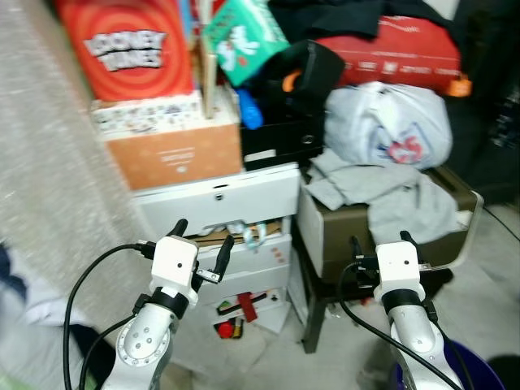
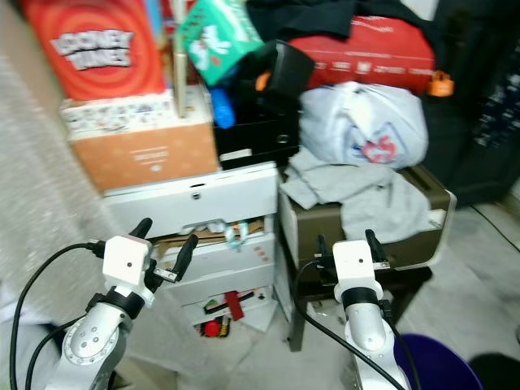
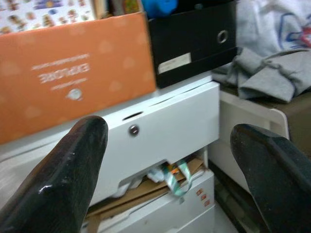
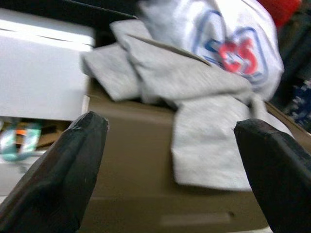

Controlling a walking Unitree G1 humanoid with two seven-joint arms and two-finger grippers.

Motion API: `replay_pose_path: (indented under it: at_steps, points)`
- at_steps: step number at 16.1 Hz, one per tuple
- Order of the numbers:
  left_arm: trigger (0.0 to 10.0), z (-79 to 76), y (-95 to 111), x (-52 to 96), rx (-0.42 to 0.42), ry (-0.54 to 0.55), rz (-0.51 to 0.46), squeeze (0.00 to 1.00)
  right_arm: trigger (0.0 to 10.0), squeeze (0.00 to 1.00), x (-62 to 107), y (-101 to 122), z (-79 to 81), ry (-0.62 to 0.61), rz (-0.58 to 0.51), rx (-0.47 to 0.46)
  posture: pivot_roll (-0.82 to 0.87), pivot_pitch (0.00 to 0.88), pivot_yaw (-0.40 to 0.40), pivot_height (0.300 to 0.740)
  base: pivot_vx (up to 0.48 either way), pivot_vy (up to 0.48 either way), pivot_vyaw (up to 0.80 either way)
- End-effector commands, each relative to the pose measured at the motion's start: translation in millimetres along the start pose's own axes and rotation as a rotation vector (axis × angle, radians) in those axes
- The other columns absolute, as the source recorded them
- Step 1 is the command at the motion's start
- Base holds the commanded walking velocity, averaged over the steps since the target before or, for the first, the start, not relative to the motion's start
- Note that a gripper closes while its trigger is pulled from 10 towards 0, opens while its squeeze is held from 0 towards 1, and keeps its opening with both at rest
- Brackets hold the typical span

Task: Clean up the room

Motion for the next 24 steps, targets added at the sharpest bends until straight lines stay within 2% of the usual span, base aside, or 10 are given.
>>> replay_pose_path:
  at_steps: [1, 4, 12, 17, 24]
  points:
    - [10.0, 3.0, 4, -2.7, -0.005, 0.006, -0.007, 0.0, 10.0, 0.0, -2.2, 11, -1.0, -0.006, -0.031, -0.017, -0.07, 0.0, 0.058, 0.74, 0.0, 0.0, 0.0]
    - [10.0, 2.7, 7, -7.6, 0.02, 0.008, -0.013, 0.0, 10.0, 0.0, -3.5, 13, -0.4, -0.004, -0.033, -0.016, -0.08, 0.0, 0.056, 0.74, 0.0, 0.0, 0.0]
    - [10.0, 2.4, 5, -10.8, 0.022, 0.011, -0.004, 0.0, 10.0, 0.0, -7.1, 17, 7.9, 0.019, -0.039, -0.027, -0.08, 0.0, 0.059, 0.74, 0.0, -0.312, 0.0]
    - [10.0, 3.8, 2, -11.9, 0.036, 0.029, 0.004, 0.0, 10.0, 0.0, -11.1, 21, 13.0, 0.036, -0.054, -0.024, -0.08, 0.0, 0.059, 0.74, 0.0, 0.0, 0.0]
    - [10.0, 7.5, -4, -11.1, 0.02, 0.069, 0.023, 0.0, 10.0, 0.0, -11.3, 18, 17.8, 0.056, -0.045, -0.031, -0.08, 0.0, 0.059, 0.74, 0.0, 0.0, 0.8]
Point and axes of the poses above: a point about 5 cm out from each wrist's last joint towards the gripper, its own x axis pointing back from the gripper into the wrist, its own y axis along the axis of the wrist's last joint, z = x × y, the point moved 3 cm from there along -x, pointing out of the wrist towards the gripper, and after that the axes turned 11 degrees about -x, right-handed, at the moved point
